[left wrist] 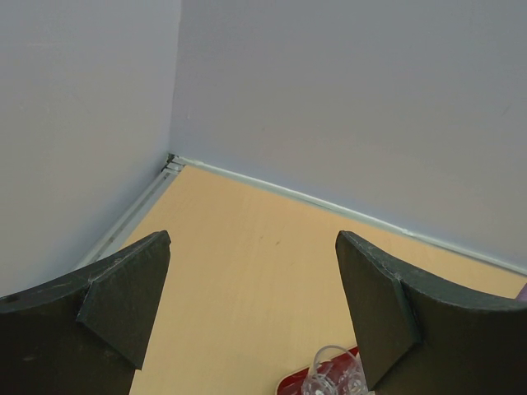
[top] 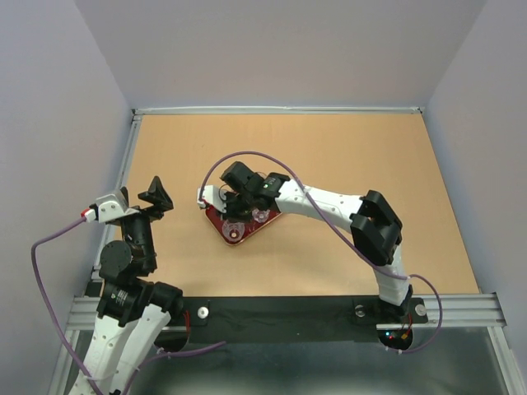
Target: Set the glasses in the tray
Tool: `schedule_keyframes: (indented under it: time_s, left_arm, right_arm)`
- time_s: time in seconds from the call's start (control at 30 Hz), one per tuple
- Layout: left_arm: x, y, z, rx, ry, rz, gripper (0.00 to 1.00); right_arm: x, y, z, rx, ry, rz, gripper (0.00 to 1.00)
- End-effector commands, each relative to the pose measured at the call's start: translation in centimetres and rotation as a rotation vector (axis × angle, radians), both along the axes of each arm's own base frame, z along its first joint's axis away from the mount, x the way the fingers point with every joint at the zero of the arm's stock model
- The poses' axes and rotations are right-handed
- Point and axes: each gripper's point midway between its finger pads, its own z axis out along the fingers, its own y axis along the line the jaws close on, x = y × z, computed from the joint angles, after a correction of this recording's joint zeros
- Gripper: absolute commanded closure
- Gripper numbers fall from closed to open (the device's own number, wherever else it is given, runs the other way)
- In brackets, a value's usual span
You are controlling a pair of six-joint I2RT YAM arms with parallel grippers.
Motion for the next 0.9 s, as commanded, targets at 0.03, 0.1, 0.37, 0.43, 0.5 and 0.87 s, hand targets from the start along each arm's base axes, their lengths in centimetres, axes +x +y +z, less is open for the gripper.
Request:
schedule_keyframes:
  time_s: [0.03,0.1,0.37,0.43,0.5,0.87]
  left_arm:
    - [-0.2,0.4,0.6,-0.008,-0.039,0.018,0.07]
    - [-0.2,0.4,0.7,-0.009,-0.041,0.018,0.07]
    - [-0.2,0.3,0.6,-0.008,-0.039,0.016,0.07]
    - [-0.2,0.4,0.7,-0.007,-0.040,0.018,0.07]
    - [-0.2,0.4,0.7,-0.009,-0.040,0.018,0.07]
    - [-0.1,0.4,0.6,-0.006,-0.035,0.018,0.07]
  right_arm:
    - [1.3,1.6,2.0,0.037,-0.061,-0.047,0.96]
    - [1.3,1.5,1.7,0.030,-0.061,-0.048,0.94]
    - [0.9,1.2,0.6,0.009,-0.045,-0.044,0.82]
    - [0.7,1.3,0.7,0.014,-0.041,-0.042,0.73]
    - [0.7,1.3,0.9,0.018,-0.039,-0.040,0.65]
    - [-0.1,0.8,6.5,0.113,-0.088,-0.031,0.64]
